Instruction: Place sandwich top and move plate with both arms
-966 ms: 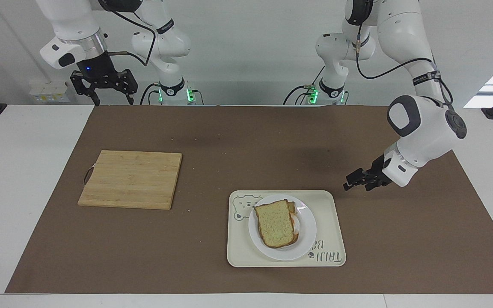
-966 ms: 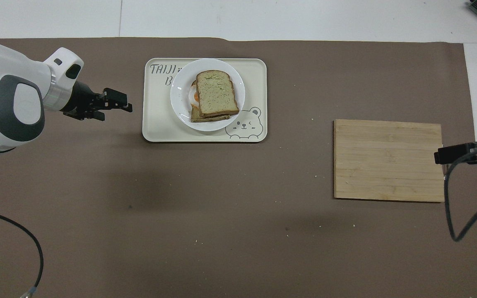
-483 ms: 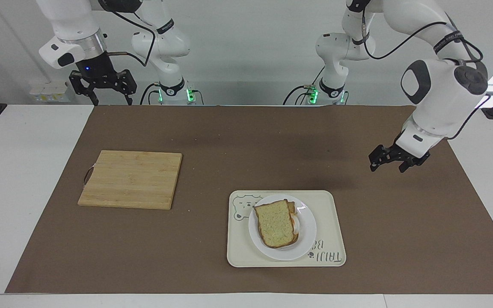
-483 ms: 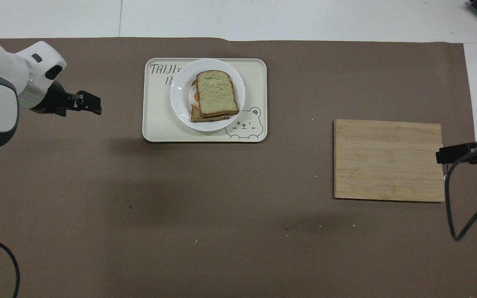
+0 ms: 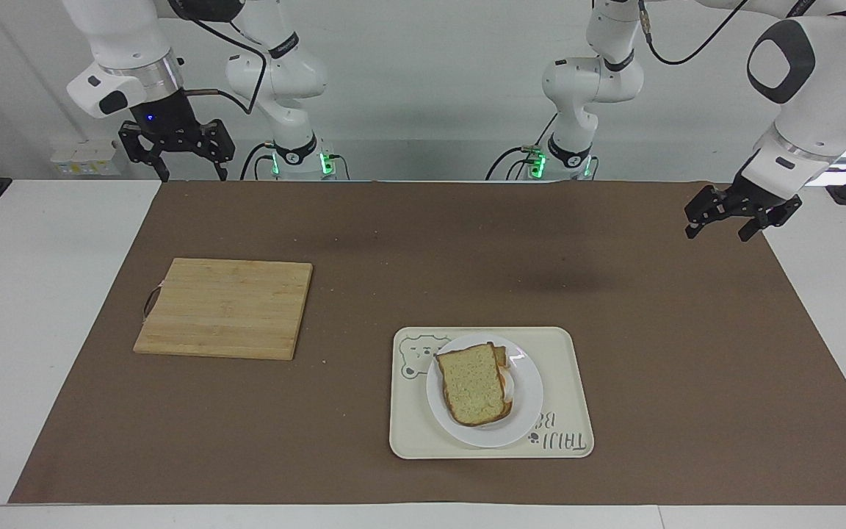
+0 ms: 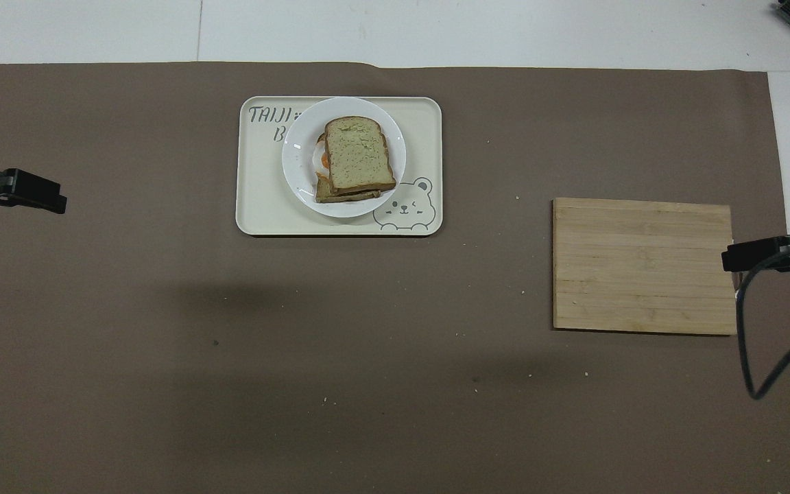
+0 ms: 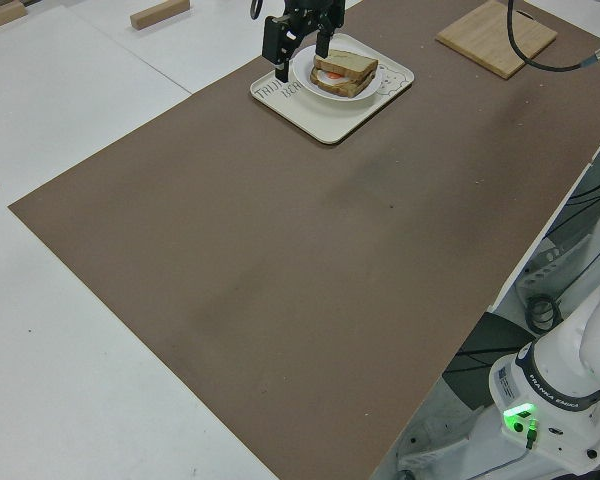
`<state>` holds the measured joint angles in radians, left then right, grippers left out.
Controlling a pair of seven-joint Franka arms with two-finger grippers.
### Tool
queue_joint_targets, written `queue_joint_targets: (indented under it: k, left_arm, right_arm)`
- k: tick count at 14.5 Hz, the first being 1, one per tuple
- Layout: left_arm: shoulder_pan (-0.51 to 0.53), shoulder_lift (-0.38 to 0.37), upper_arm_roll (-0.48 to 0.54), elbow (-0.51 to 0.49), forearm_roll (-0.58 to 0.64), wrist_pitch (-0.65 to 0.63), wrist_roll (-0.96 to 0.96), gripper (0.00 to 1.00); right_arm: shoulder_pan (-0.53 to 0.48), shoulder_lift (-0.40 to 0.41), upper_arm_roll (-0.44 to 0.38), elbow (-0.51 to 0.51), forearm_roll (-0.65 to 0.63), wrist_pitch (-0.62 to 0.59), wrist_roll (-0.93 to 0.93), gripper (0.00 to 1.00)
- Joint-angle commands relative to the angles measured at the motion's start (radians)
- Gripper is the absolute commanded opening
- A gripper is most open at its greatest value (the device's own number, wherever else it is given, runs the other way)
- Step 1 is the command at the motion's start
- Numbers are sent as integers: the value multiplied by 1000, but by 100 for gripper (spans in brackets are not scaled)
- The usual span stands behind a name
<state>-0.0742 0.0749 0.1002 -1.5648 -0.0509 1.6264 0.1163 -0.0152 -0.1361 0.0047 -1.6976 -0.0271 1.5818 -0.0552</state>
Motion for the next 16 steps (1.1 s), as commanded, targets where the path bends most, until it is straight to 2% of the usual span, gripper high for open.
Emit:
queue_joint_targets:
  k: [1,3,5,16]
  left_arm:
    - [-12,-33,-13,17,28,-88,-41,100]
    - [-13,-66,-16,17,42,-112,-52,100]
    - [-13,-128,-20,-85,42,-38,-69,100]
    - [-6,-126,-20,-73,43,-60,-64,100]
  right_arm:
    - [-6,-2,4,-2,-8,17,-15,100]
    - [-14,9,4,18,-20,7,-17,100]
    - [-14,9,6,15,-14,7,-15,100]
    - [-12,1,6,6,-4,9,-14,100]
